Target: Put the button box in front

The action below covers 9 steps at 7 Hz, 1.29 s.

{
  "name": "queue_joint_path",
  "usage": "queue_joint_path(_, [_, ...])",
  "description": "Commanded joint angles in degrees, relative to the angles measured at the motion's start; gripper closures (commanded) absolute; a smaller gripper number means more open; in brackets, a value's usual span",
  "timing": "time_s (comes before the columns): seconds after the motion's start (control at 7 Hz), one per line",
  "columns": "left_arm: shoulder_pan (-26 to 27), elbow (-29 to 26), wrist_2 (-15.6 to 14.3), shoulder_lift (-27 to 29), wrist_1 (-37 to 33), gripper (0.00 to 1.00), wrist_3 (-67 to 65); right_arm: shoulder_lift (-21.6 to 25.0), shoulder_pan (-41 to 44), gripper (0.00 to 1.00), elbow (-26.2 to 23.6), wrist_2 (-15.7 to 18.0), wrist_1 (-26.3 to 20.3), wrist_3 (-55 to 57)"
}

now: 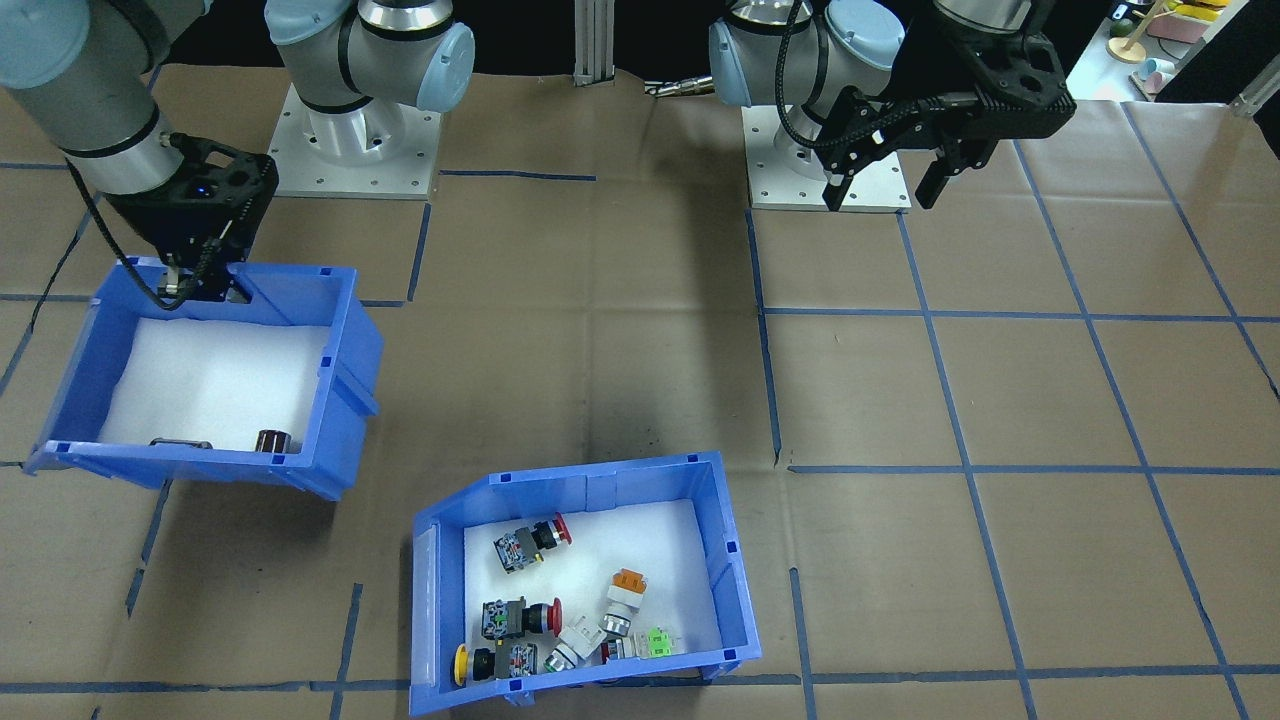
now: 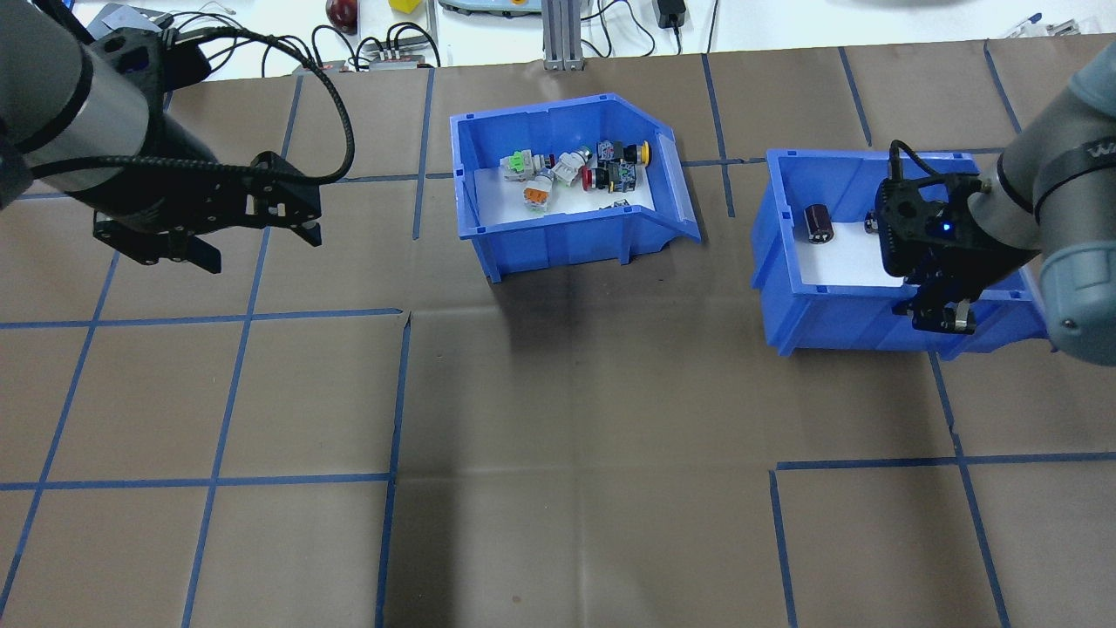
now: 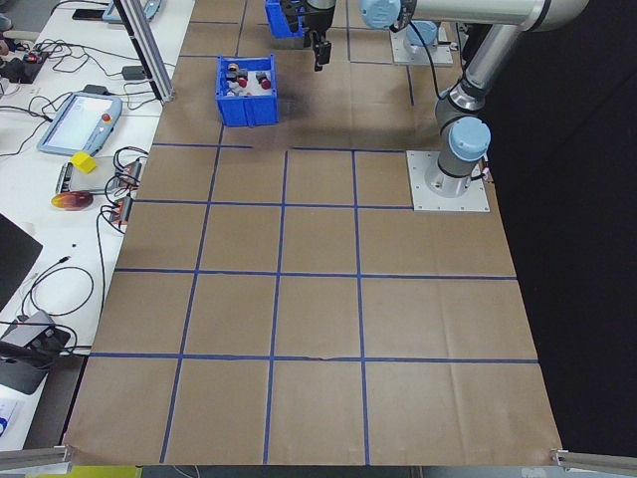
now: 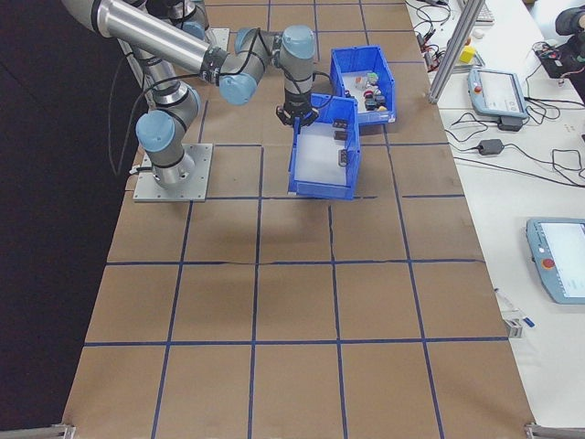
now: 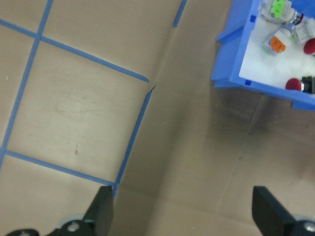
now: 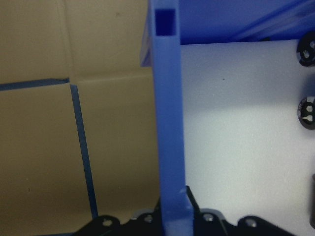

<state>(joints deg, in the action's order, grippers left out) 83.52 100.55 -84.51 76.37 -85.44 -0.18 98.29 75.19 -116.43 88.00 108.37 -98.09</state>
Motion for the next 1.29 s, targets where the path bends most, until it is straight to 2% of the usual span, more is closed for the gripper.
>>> queue_joint_path(0.0, [-2.66, 0.09, -10.15, -0.62, -0.86, 0.01, 10.72, 1.99, 5.56, 0.87, -3.52, 0.41, 0.17, 5.43])
queue_joint_path(0.14, [-2.66, 0.35, -10.06, -0.09, -1.74, 0.01, 9.68, 2.95, 6.02, 0.87, -5.37, 0.50, 0.35, 5.71])
queue_joint_path(0.29, [-2.66, 0.43, -7.45, 0.18, -2.70, 0.01, 9.84, 4.88, 6.46, 0.87, -7.30, 0.07, 0.35, 6.32])
queue_joint_path(0.57, [-2.40, 0.26, -8.04, 1.23, -2.02, 0.01, 10.72, 7.53, 11.53, 0.87, -10.65, 0.06, 1.74, 11.74])
queue_joint_path(0.71, [-2.22, 0.35, -9.00, 2.02, -1.05, 0.01, 9.85, 7.45, 16.78, 0.87, -10.92, 0.15, 3.67, 17.52])
queue_joint_path(0.86, [-2.04, 0.26, -8.57, 2.81, 0.26, 0.01, 10.45, 7.36, 21.62, 0.87, -10.84, 0.15, 5.08, 22.19])
queue_joint_path(1.0, [-0.30, 0.17, -8.57, 4.30, 0.45, 0.01, 10.90, 6.92, 25.49, 0.87, -10.92, 0.15, 6.57, 27.11])
queue_joint_path(1.14, [3.72, -0.09, -9.00, 4.92, 1.50, 0.01, 10.81, 5.79, 29.01, 0.86, -10.84, 0.15, 9.02, 30.46])
